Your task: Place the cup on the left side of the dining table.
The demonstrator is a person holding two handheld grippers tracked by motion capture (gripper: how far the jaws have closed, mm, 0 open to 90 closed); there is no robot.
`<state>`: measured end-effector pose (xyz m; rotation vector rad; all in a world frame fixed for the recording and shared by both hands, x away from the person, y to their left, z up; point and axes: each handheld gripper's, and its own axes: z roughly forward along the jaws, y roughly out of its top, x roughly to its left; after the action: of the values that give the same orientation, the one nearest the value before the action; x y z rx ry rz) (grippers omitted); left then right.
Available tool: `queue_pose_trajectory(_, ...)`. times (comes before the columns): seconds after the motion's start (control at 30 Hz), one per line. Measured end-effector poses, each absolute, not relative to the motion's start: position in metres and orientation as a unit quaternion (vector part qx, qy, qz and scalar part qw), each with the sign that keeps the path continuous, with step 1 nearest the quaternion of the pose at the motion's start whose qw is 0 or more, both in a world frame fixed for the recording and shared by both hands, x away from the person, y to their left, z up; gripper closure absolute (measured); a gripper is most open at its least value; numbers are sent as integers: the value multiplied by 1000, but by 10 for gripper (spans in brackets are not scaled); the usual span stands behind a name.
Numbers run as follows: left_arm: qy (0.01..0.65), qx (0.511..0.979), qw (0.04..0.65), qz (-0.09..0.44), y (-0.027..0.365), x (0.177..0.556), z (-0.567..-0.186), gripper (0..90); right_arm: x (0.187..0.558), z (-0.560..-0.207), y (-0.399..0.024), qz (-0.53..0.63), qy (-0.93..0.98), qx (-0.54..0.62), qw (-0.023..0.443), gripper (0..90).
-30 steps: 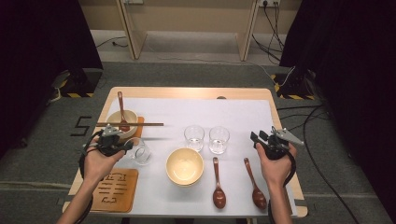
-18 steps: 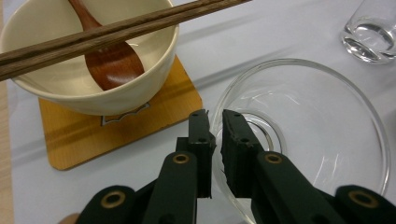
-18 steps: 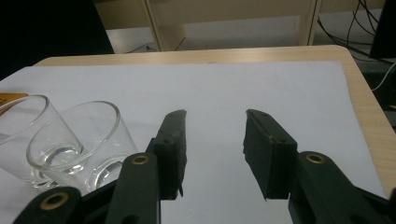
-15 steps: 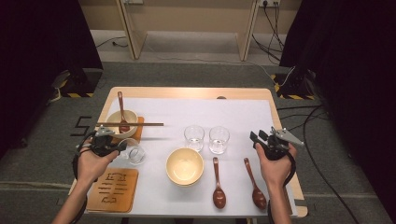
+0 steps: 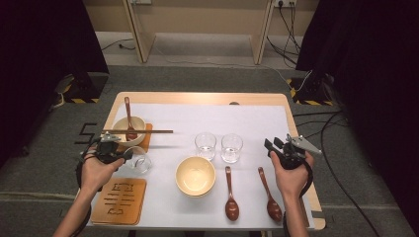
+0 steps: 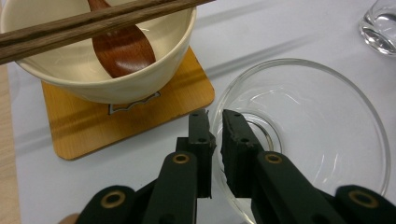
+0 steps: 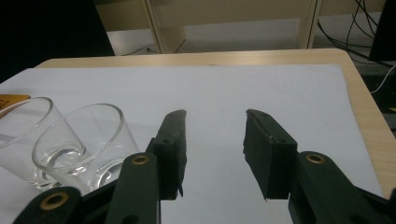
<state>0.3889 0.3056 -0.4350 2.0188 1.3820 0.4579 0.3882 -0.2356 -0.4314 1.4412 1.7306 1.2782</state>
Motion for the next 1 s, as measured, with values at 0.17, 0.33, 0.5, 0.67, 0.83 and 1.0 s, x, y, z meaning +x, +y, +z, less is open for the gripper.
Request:
queue_pose_trajectory(0.17,528,772,313,167,305,393,-434,815,388,-431,-236,475,643,535,273,591)
queue_pose_trajectory(0.33,527,772,314,166,304,395,-434,813,388,-432,-235,474,644,535,272,591)
queue_pose_trajectory(0.5,527,771,318,166,304,397,-435,809,388,-432,-234,474,644,535,271,589)
queue_pose_trajectory(0.67,527,768,325,168,303,400,-438,803,388,-432,-234,474,644,536,270,588)
queue_pose_trajectory(0.83,529,764,328,169,303,401,-439,799,388,-432,-235,475,643,535,272,587)
queue_pose_trajectory(1.0,528,763,332,170,304,402,-441,796,388,-432,-234,476,642,537,270,585)
